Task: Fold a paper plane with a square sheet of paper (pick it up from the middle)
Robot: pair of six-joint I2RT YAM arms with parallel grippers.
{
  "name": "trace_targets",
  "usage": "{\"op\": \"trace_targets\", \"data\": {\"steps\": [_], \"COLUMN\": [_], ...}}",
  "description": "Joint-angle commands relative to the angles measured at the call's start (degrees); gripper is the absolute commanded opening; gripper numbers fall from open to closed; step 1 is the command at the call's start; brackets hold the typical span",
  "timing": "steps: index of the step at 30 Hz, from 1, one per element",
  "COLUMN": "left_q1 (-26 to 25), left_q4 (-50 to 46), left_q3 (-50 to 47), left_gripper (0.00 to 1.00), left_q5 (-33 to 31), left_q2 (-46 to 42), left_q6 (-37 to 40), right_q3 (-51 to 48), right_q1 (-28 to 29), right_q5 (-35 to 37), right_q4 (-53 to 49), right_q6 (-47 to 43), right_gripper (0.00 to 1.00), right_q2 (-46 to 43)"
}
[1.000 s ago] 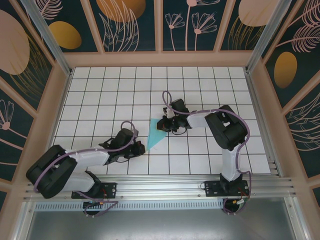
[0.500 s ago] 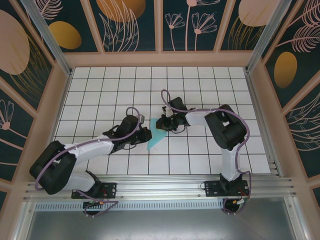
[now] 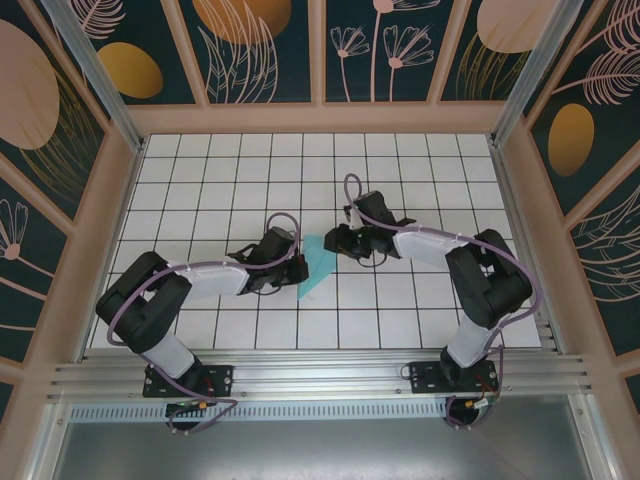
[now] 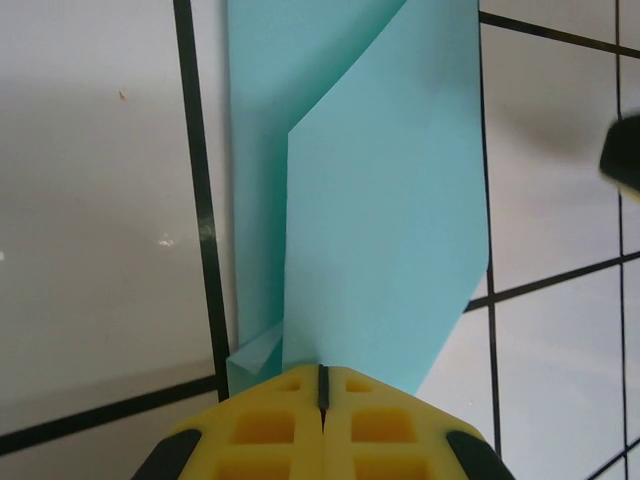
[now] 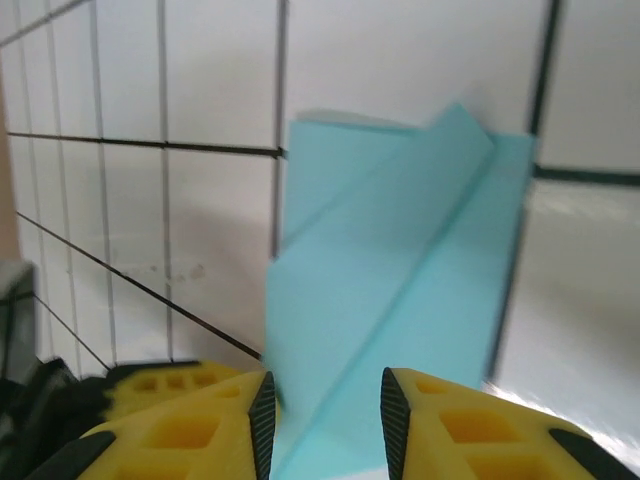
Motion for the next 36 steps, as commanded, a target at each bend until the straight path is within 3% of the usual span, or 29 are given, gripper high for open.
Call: {"op": "trace_targets", "data": {"steps": [1,6,23,30,36], "left_q1": [-0.15,-0.13,-0.07,-0.15,-0.06], "left_q4": [-0.42,-0.21,1.29,-1.24,-5.9], "left_q3": [1.17,1.34,1.43,3.02,4.23], "left_gripper": [0.05,0.06,0.08,0.12,0.18], "left_q5": [-1.68,-0.78,2.28,-1.2,-8.45], "left_q2": [0.88,1.37,2.01,-1.67,-2.9], "left_q6": [1.79,2.83,2.82,3.51,3.54], "right_q3": [-3.1,-4.42,-6.23,-6.06,-5.9], "right_q1": [-0.32,-0.29,0.21,0.14,0.1], "right_q5": [1.14,-0.65,-3.31,-4.24,-3.73], "right_q4": [0.46,3.19,8.18,10.17,10.46], "right_q6": [2.46,4.23,6.94,7.58,8.12], "right_gripper": [0.4,0.44,0.42,0.39,0.39], "right_q2": [-0.64,0.61,4.16,3.68,4.28]}}
